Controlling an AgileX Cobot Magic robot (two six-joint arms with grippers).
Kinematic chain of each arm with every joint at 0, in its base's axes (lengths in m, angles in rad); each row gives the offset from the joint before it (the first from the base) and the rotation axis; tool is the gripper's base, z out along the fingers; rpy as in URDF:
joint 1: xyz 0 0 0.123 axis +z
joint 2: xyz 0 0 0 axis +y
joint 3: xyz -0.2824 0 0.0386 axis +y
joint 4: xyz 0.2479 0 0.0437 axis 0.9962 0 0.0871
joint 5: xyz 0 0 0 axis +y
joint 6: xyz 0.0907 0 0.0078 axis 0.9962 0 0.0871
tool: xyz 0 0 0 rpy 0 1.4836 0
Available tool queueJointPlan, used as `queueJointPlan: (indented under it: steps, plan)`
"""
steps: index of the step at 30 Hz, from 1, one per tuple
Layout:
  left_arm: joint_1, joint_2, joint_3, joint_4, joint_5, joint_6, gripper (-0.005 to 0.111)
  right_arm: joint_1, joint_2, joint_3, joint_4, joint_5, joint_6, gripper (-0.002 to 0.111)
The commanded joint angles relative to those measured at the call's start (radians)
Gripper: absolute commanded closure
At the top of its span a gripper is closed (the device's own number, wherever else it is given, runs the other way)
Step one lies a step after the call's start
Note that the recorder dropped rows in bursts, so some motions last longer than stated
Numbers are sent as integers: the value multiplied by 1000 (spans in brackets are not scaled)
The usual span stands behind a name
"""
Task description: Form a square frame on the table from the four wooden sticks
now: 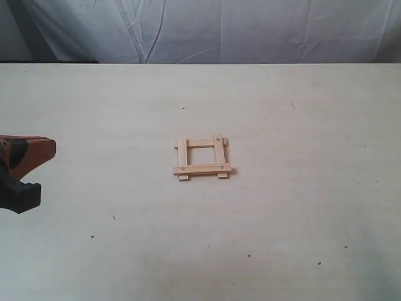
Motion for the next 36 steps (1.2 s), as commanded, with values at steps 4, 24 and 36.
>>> queueJointPlan:
  steps: [4, 24, 36]
  plan:
    - [0, -6, 6, 1, -5, 0, 107, -5, -6, 2, -8, -18, -1, 108]
    - [258, -631, 422, 141, -71, 20, 107, -5, -6, 2, -8, -18, -1, 108]
    - [258, -721, 447, 218, -94, 20, 107, -5, -6, 2, -8, -18, -1, 108]
